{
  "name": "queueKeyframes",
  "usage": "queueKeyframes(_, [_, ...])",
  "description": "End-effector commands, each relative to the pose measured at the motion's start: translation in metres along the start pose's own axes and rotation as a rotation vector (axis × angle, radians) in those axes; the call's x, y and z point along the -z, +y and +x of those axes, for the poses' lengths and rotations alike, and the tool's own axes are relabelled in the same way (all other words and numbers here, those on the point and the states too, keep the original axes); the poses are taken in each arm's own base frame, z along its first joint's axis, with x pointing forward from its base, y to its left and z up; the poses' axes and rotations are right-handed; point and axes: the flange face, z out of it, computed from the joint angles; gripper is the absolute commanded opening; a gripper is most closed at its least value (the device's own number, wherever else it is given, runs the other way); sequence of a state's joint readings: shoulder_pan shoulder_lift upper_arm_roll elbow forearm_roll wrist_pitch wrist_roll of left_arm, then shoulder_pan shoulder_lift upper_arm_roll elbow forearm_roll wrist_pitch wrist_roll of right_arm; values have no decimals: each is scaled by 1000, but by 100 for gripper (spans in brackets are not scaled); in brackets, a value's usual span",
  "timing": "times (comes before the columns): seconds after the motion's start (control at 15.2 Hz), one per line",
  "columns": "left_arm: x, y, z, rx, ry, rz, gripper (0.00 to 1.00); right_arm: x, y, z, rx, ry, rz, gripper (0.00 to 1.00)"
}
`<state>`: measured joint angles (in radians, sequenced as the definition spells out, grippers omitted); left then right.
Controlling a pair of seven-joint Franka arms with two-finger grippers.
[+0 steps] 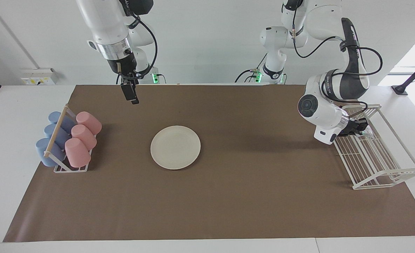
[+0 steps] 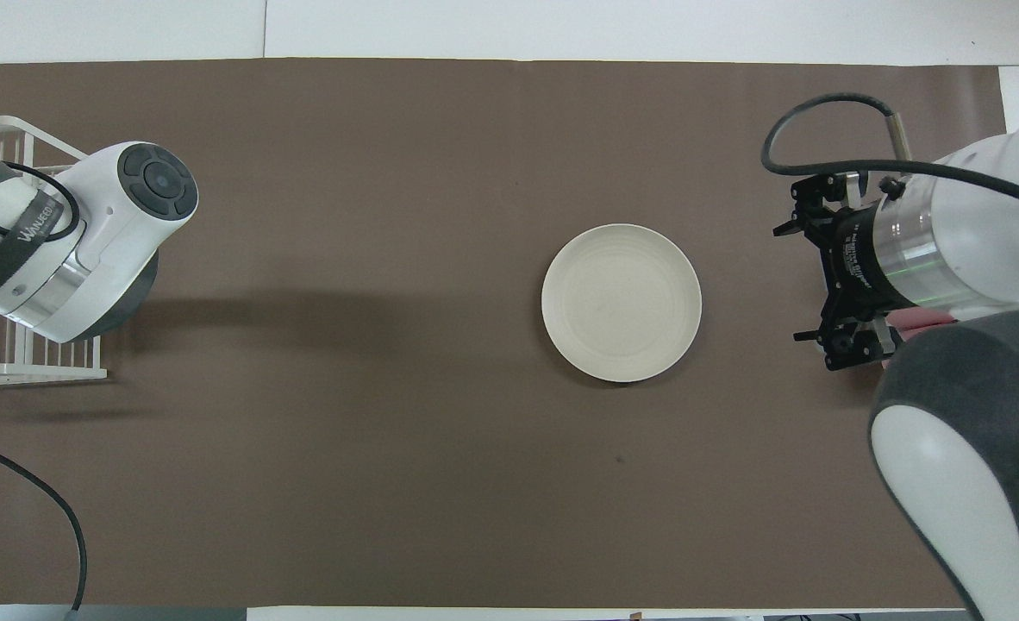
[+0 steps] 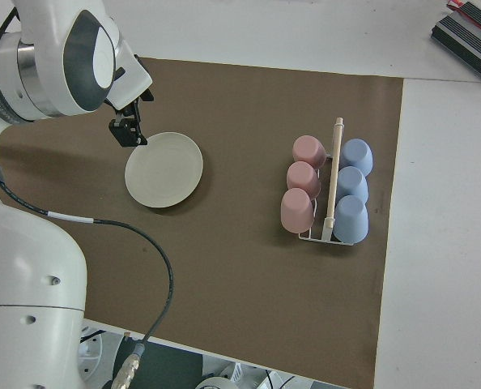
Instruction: Wipe plate with sponge
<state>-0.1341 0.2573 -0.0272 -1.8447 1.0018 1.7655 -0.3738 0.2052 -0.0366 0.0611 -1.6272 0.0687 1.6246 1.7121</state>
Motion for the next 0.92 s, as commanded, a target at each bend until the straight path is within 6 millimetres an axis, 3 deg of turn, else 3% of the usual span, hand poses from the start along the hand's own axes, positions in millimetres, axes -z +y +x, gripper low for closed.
queueKeyframes(0.0, [11,-17,-4,37,30,-5,0,11,3,-33,-75,-40,20,100])
queueKeyframes(0.13, [30,-32,2,108,19,-106,0,21,3,-50,-151,-71,32,100])
queueKeyframes(0.33, [72,-75,10,261,-22,-357,0,18,8,-74,-163,-90,18,100])
queueKeyframes(0.53, [102,-86,4,339,-85,-692,0,17,7,-81,-158,-107,57,100])
queueKeyframes(0.66, [107,-111,-7,409,-129,-934,0,22,4,-88,-160,-156,73,100])
queueKeyframes(0.85, [112,-113,-18,415,-220,-1192,0,17,-1,-104,-151,-199,80,100])
